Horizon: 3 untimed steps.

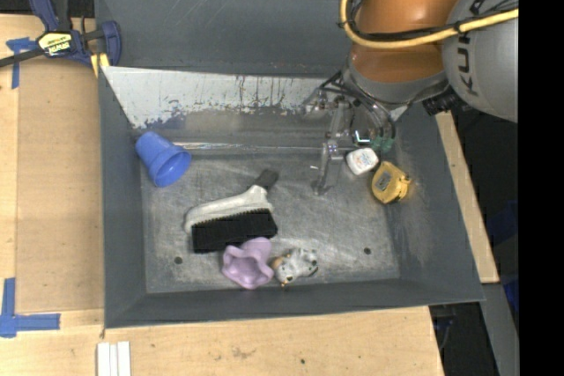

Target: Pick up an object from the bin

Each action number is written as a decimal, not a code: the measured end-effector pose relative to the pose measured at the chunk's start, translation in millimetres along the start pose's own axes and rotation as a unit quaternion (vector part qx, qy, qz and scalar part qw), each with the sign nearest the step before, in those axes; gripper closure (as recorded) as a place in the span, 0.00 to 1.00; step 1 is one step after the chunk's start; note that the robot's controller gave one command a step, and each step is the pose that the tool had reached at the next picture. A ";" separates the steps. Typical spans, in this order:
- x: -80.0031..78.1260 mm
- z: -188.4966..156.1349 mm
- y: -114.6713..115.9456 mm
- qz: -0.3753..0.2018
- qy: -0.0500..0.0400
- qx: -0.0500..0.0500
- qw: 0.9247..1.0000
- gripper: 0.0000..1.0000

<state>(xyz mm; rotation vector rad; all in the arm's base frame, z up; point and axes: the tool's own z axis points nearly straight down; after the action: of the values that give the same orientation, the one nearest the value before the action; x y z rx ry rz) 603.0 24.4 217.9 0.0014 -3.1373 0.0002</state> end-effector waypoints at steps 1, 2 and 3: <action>-1.5 -4.4 -0.1 0.000 -0.004 0.000 1.000 0.00; 28.3 115.8 52.6 -0.071 -0.009 0.000 0.997 1.00; 28.3 115.8 52.6 -0.071 -0.008 0.000 0.997 1.00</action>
Offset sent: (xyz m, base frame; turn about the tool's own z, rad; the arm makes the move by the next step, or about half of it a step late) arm -0.0328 0.0535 -0.1202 -0.1445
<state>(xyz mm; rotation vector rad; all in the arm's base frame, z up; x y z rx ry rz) 574.2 77.0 102.2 0.2261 -3.1462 0.0006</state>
